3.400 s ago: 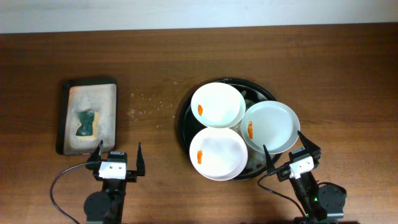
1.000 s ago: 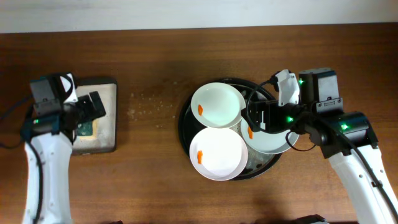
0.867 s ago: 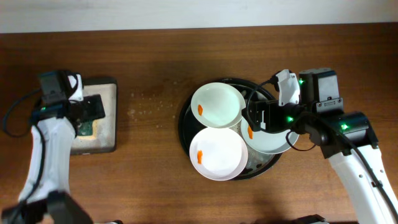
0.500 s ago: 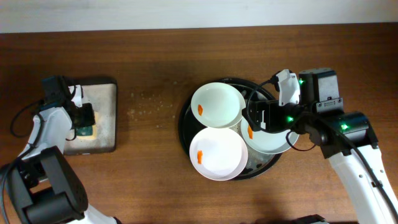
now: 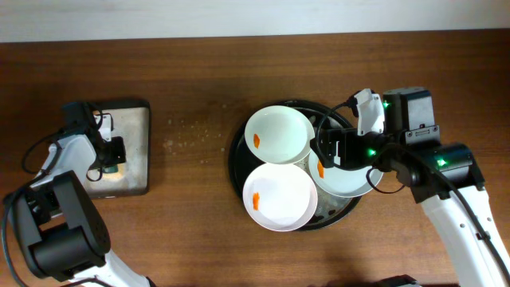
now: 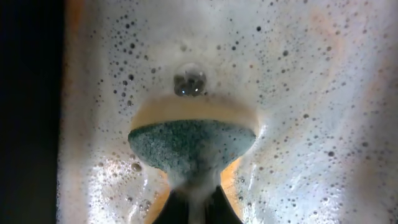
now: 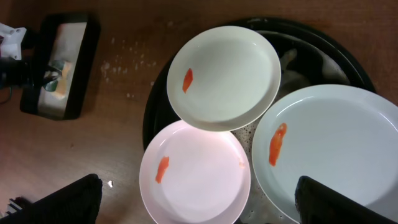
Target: Clean dirty plates on tray and stack at the side
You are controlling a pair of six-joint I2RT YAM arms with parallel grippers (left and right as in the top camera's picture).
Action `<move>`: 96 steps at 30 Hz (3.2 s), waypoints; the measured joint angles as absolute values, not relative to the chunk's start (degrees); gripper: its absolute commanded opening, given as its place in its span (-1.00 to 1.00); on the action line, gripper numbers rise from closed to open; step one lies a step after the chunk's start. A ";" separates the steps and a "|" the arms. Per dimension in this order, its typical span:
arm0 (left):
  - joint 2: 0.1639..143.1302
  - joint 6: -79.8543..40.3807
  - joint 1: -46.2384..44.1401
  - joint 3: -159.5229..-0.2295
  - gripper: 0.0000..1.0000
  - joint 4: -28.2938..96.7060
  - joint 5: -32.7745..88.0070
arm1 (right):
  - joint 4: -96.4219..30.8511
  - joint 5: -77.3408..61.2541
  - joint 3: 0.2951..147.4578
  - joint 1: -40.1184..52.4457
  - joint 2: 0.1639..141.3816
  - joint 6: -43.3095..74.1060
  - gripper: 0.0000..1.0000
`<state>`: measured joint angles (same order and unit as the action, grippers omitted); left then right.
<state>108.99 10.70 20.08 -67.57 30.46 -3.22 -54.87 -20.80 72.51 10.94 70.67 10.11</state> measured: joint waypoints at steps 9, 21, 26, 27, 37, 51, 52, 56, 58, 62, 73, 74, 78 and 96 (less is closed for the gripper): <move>107.07 10.44 20.08 -79.72 -0.99 43.97 2.83 | -54.87 -20.80 72.53 10.94 70.67 10.11 0.99; 97.89 7.01 8.47 -86.96 -1.00 53.82 6.76 | -53.28 -20.56 72.55 10.94 71.07 10.39 0.63; 95.24 0.32 -9.10 -91.20 -1.00 51.40 8.40 | -47.18 -17.41 72.60 10.94 79.20 13.67 0.19; 95.53 -1.78 -11.60 -91.13 -0.99 50.04 8.21 | -44.05 -17.08 72.62 10.94 82.54 13.47 0.11; 106.61 -18.41 -26.59 -91.18 -0.99 36.51 9.72 | -29.30 -12.91 72.66 10.92 107.72 11.64 0.01; 112.12 -19.79 -28.71 -91.18 -0.99 35.68 10.37 | -23.29 -12.16 72.66 10.92 112.90 10.52 -0.92; 112.12 -19.79 -28.71 -91.18 -1.00 35.68 10.37 | -23.22 -12.23 72.66 10.92 112.90 10.48 -0.92; 112.12 -19.79 -28.71 -91.18 -1.00 35.68 10.37 | -21.69 -11.88 72.66 10.92 112.95 10.96 -0.92; 112.12 -19.79 -28.71 -91.18 -1.00 35.66 10.37 | -21.54 -11.16 72.95 10.92 113.01 11.75 -0.90; 112.12 -19.81 -28.71 -91.18 -0.99 35.68 10.37 | -22.96 -11.68 73.25 10.92 113.10 9.50 -0.53; 112.12 -19.81 -28.71 -91.18 -1.00 35.68 10.37 | -22.68 -15.97 74.11 10.66 116.53 6.42 -0.92; 112.12 -19.81 -28.71 -91.18 -0.99 35.66 10.37 | -23.09 -16.23 74.39 10.66 116.53 6.31 -0.92; 112.12 -19.81 -28.71 -91.18 -0.99 35.73 10.37 | -27.29 -12.78 77.19 10.66 116.40 8.21 -0.92; 112.12 -18.94 -28.71 -91.18 -0.99 32.64 8.34 | -29.58 -1.30 83.07 10.66 116.07 7.64 -0.92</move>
